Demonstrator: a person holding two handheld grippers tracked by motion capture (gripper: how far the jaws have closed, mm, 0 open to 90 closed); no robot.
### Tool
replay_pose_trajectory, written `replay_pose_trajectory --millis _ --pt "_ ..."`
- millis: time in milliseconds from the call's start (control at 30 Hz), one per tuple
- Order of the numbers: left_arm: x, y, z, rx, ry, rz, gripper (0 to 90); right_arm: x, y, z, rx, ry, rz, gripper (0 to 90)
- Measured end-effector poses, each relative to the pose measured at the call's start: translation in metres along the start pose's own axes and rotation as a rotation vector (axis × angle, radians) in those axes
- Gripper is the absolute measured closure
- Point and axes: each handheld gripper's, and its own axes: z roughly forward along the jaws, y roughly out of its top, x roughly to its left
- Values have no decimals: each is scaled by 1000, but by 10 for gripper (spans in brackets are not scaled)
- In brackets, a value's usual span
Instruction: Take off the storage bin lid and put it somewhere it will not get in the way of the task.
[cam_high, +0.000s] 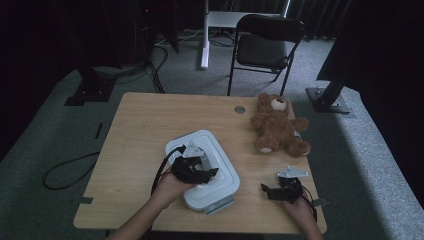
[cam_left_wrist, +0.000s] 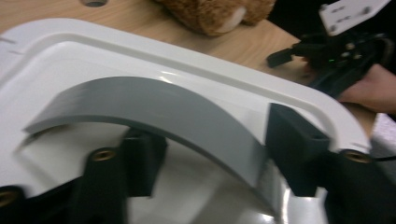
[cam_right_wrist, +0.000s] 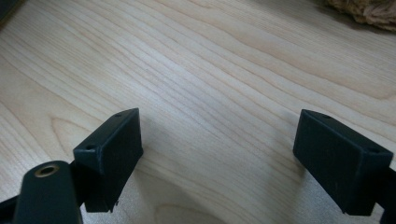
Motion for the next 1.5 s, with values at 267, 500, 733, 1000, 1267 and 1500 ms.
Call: replay_pose_trajectory --millis 267,500,733,1000,1267,1500 --pt "4 1 -6 -18 -84 -40 592 0 0 0 0 0 1 146" --pt "0 9 -22 -46 -106 -10 651 0 0 0 1 -1 1 146" --pt "4 11 -43 -70 -90 8 652 0 0 0 1 -1 1 146" --pt "18 4 -70 -91 -50 3 663 0 0 0 1 -3 4 146" --pt "33 -11 -94 -88 -10 -7 664 0 0 0 1 -6 6 146" --pt "45 -34 -124 -99 30 -9 664 -1 0 0 0 -11 11 147"
